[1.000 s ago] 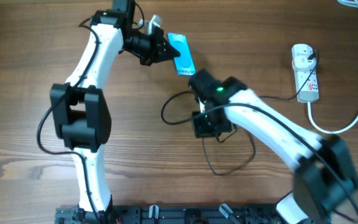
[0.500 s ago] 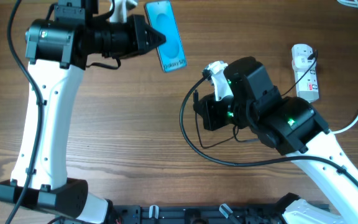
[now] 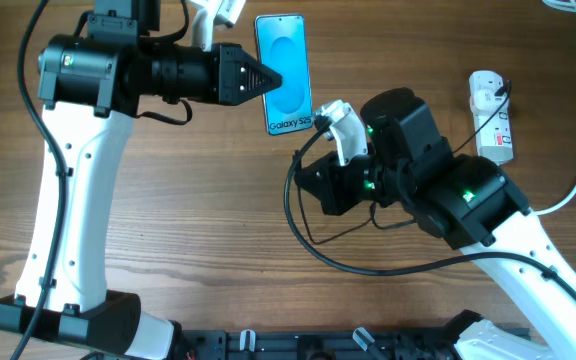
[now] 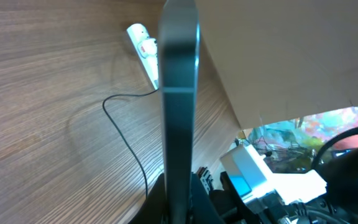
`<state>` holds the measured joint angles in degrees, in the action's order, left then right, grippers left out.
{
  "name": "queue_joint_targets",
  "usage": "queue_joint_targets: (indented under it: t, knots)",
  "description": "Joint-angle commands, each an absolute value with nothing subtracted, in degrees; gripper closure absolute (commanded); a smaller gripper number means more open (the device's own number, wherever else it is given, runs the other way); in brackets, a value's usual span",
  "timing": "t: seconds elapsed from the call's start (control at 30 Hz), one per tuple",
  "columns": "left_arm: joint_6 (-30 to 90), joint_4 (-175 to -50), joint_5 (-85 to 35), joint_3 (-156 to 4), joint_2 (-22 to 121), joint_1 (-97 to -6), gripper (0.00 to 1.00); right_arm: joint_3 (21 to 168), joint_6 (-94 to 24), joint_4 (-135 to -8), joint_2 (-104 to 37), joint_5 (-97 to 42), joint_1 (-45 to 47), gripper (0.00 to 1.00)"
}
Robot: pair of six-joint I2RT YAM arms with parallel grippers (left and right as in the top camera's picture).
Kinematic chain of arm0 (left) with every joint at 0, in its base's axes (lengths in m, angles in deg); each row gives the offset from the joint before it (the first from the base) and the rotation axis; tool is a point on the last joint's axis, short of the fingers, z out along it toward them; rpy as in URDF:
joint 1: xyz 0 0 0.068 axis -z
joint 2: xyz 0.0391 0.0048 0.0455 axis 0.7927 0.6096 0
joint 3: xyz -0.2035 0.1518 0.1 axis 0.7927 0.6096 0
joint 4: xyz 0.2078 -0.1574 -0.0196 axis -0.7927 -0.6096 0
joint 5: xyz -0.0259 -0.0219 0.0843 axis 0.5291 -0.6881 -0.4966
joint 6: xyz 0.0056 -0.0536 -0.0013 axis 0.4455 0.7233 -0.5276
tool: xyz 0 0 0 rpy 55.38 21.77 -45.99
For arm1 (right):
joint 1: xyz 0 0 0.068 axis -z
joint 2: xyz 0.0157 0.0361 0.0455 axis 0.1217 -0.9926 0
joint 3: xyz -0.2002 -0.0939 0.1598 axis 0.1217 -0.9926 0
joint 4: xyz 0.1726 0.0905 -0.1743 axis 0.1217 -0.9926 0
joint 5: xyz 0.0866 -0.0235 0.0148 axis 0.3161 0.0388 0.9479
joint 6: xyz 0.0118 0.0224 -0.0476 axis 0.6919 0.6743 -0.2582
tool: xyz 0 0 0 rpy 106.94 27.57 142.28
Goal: Plug charger to phone and switch on socket
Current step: 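Raise the cable plug with the right gripper toward the phone's bottom port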
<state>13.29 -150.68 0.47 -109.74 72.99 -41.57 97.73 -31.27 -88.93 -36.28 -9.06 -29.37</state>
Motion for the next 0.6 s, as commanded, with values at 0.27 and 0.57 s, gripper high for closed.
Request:
queue_joint_targets:
  t: [0.27, 0.57]
  knots:
    - [11.85, -149.89, 0.03, -110.70, 70.98, -41.26, 0.96, 98.30, -29.11, -85.85, -35.66, -11.90, -29.80, 0.95]
    - [15.50, -147.60, -7.25, -110.70, 71.18, -36.39, 0.96, 98.30, -29.35, -85.87, -37.15, -12.21, -29.80, 0.96]
